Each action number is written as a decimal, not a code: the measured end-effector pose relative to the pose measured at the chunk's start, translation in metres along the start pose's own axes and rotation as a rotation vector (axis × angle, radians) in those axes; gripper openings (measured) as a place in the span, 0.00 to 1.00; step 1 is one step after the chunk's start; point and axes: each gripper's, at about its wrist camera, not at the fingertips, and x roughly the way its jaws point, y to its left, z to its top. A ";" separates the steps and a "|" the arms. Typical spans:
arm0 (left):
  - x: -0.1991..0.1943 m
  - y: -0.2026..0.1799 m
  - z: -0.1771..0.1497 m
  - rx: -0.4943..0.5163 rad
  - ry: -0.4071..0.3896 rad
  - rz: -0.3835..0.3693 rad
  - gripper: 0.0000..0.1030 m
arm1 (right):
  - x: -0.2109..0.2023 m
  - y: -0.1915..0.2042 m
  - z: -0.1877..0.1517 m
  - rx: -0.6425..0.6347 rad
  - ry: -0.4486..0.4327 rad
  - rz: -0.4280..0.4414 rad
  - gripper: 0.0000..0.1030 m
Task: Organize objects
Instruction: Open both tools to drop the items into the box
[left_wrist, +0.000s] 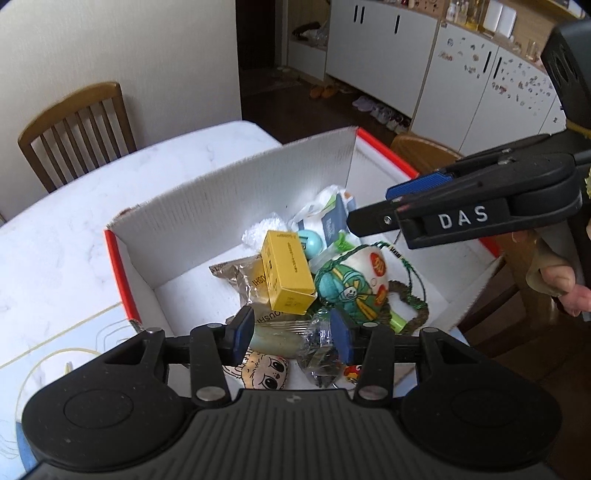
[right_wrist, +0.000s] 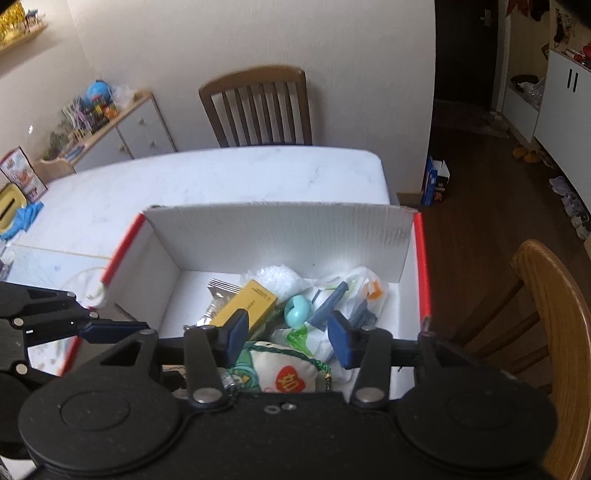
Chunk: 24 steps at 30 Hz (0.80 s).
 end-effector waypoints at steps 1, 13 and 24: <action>-0.005 0.000 0.000 0.002 -0.008 -0.001 0.43 | -0.005 0.001 -0.001 0.001 -0.008 0.000 0.49; -0.052 0.013 -0.007 -0.018 -0.108 -0.028 0.43 | -0.052 0.023 -0.021 0.024 -0.090 -0.001 0.54; -0.085 0.030 -0.023 -0.024 -0.183 -0.044 0.59 | -0.078 0.057 -0.043 0.026 -0.151 -0.029 0.66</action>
